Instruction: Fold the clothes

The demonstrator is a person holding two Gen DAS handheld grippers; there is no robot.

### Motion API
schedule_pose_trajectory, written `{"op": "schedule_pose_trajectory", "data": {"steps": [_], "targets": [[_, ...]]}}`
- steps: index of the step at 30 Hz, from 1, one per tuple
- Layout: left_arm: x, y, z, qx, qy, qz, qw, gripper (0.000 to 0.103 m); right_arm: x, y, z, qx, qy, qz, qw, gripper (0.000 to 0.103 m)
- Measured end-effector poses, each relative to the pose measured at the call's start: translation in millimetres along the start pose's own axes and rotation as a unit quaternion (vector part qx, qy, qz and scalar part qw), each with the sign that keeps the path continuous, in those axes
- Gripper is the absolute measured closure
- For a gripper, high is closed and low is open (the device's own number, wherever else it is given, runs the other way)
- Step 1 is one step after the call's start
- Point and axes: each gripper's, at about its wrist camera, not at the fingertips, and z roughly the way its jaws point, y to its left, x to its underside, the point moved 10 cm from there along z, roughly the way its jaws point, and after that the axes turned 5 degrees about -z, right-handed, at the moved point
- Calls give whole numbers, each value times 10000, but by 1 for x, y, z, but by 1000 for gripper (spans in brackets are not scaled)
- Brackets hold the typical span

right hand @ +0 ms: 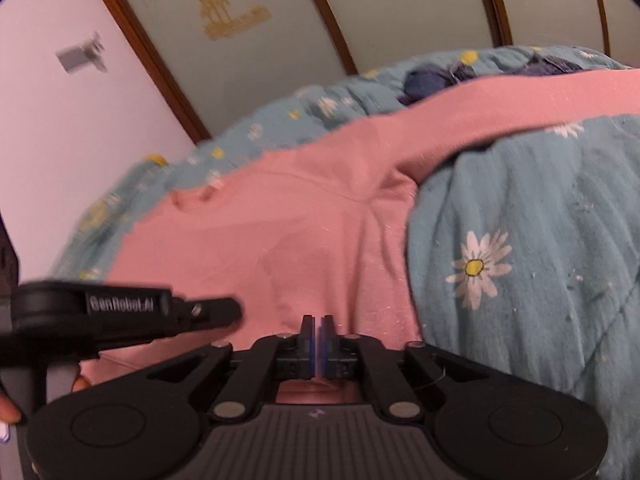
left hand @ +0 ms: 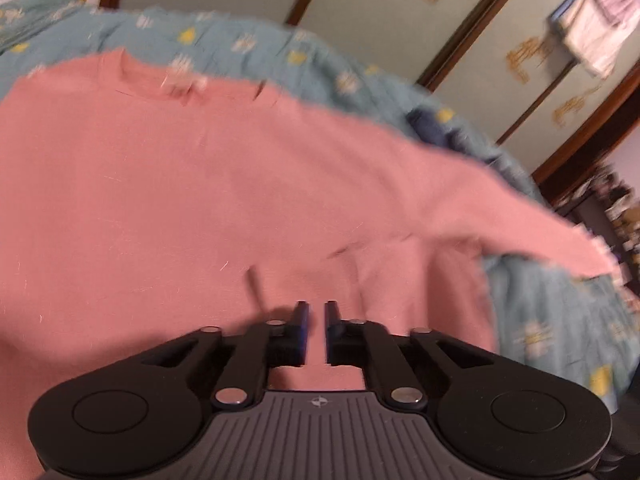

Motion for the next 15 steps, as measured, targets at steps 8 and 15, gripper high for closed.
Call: {"op": "schedule_pose_trajectory", "data": {"steps": [8,15], "targets": [[-9,-32,60,96,791,242,9965,96,6,-3,8,114,208,-42,9997,99],[-31,-21,83,-100,522,30,9986,96,11,-6,13,139,292,-29,9995,99]]}}
